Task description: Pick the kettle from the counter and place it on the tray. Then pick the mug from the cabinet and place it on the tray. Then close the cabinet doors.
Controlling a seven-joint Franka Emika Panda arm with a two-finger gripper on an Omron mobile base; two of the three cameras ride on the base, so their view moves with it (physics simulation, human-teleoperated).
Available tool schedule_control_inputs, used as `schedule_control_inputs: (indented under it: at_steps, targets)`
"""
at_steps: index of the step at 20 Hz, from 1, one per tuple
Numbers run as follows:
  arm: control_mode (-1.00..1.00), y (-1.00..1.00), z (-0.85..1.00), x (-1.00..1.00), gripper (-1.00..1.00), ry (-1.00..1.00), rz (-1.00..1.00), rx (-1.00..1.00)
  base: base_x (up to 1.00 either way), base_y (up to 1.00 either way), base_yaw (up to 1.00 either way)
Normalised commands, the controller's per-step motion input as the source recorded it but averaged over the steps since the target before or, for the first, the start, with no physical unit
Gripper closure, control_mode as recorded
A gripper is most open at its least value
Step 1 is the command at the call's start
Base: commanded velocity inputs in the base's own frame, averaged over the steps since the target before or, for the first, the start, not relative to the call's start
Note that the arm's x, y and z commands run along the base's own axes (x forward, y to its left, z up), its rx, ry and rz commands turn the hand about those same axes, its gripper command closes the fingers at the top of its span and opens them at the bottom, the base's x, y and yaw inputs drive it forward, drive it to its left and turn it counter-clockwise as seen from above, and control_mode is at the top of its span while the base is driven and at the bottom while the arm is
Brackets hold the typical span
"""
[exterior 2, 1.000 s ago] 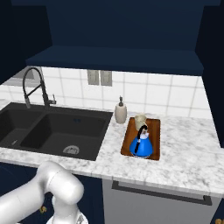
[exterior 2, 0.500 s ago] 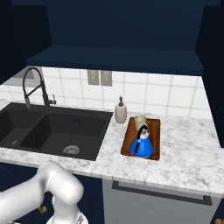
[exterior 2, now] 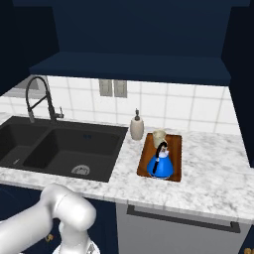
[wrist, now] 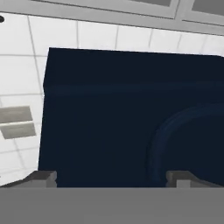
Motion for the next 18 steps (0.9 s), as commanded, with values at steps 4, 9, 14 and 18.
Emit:
schedule_control_inputs:
  at_steps: [4,9,14,18]
  targets:
    - [-1.00,-0.86,0.31,0.45,-1.00,0.17,0.02,0.17,0.00,0.00,0.00]
    - [-1.00,-0.98,0.34,0.58,-1.00,0.20,0.04,0.22,0.00,0.00,0.00]
    - [-1.00,-0.93,0.28,0.60,-1.00,0.21,0.07,0.22,0.00,0.00,0.00]
    - [-1.00,-0.87,0.15,0.69,-1.00,0.19,0.13,0.22,0.00,0.00,0.00]
